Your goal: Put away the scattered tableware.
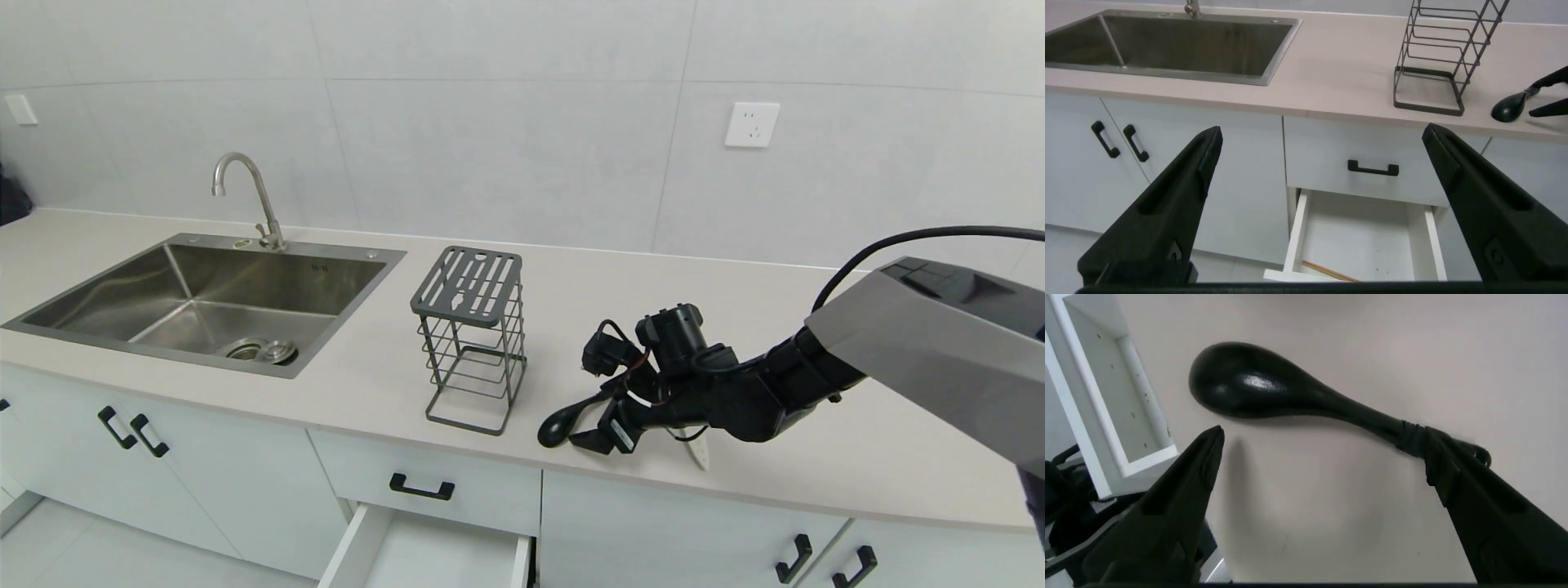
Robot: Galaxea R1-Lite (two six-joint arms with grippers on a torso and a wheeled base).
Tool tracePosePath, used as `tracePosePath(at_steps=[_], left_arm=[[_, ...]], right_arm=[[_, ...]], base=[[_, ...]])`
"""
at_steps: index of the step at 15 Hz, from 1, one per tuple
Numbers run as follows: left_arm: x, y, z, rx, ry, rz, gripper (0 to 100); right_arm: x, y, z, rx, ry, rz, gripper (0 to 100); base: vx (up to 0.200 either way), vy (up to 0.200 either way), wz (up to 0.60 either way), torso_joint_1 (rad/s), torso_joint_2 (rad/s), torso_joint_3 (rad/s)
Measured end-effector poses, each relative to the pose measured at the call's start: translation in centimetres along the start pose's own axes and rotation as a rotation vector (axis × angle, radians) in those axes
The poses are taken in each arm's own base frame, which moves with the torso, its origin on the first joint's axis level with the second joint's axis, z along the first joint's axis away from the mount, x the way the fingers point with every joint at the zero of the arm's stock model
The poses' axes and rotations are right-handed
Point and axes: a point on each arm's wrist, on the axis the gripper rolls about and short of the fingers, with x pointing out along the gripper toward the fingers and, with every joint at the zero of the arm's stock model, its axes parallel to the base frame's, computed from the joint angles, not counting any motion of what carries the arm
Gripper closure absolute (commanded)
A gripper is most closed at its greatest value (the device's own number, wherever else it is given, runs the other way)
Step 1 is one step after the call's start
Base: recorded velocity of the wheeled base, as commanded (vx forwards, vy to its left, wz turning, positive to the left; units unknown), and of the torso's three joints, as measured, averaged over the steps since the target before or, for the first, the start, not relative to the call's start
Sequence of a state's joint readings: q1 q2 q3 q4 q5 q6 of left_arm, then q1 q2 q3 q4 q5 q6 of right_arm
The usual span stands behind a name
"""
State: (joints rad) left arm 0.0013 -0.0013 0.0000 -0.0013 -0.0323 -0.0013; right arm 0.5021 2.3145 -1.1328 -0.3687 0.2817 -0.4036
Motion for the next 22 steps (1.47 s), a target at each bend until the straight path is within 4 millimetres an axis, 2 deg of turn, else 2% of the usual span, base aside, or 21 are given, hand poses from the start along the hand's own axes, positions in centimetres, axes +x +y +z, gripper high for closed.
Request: tracePosePath(at_steps=[5,16,17,22], left_arm=[[0.0,0.0,0.0,0.0,0.0,0.0,0],[0.0,0.0,0.0,0.0,0.0,0.0,0],[0.0,0.0,0.0,0.0,0.0,0.0,0],[0.0,0.0,0.0,0.0,0.0,0.0,0]], right_arm=[[1.5,-0.3,0.1,0.0,-0.005,0.003,0],[3.4,-0.2,0.5,0.0,-0.018,0.012,0],[3.4,-0.1,0.4,0.0,-0.014,0.015,100],[3.5,0.0,0.0,0.006,0.0,0.015,100]], base=[[0.0,0.0,0.0,0.0,0.0,0.0],[0.0,0.0,0.0,0.0,0.0,0.0],[0.0,0.0,0.0,0.0,0.0,0.0],[0.0,0.0,0.0,0.0,0.0,0.0]])
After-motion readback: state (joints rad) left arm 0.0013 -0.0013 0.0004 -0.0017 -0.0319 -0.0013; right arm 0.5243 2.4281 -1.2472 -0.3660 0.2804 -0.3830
